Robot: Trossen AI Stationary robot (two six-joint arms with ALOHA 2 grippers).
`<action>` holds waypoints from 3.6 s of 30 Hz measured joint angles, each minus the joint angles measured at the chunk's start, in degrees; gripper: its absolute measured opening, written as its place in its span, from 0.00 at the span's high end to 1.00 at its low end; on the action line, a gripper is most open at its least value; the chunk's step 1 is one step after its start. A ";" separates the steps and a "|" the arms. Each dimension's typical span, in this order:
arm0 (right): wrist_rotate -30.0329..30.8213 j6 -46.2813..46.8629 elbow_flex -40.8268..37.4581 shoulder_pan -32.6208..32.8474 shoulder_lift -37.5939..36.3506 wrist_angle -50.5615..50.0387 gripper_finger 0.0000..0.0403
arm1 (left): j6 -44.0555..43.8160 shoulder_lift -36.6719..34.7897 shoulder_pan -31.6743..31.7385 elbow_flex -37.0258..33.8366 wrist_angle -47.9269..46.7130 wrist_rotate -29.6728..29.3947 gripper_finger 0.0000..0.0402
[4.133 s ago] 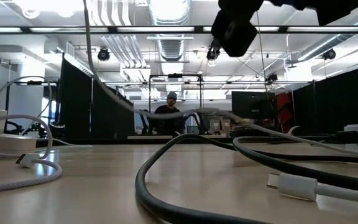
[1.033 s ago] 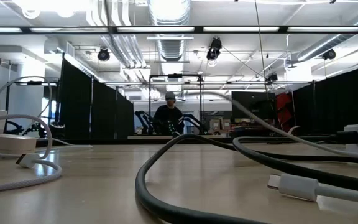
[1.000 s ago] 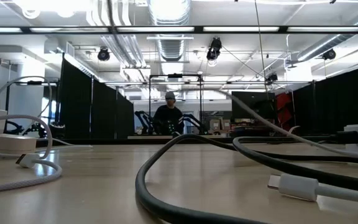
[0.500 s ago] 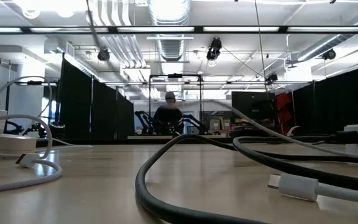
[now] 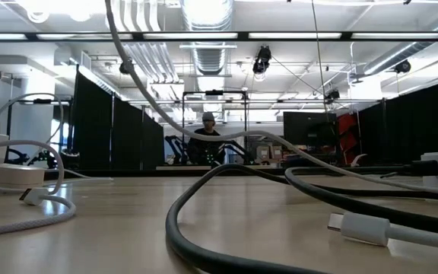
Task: Insert USB
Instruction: Insert the white charger cable into the left white outlet extension
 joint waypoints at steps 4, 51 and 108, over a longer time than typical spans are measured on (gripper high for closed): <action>0.96 -2.52 0.00 0.30 0.00 0.00 1.00 | -0.56 0.00 0.46 0.00 2.69 1.93 0.35; 2.67 -9.33 0.02 3.00 1.36 4.02 1.00 | -2.75 0.00 2.34 -2.28 10.17 10.51 0.84; -54.43 86.03 -10.89 -13.95 -5.11 -5.98 0.71 | 23.22 -0.24 -5.63 -2.19 -14.71 -0.63 1.00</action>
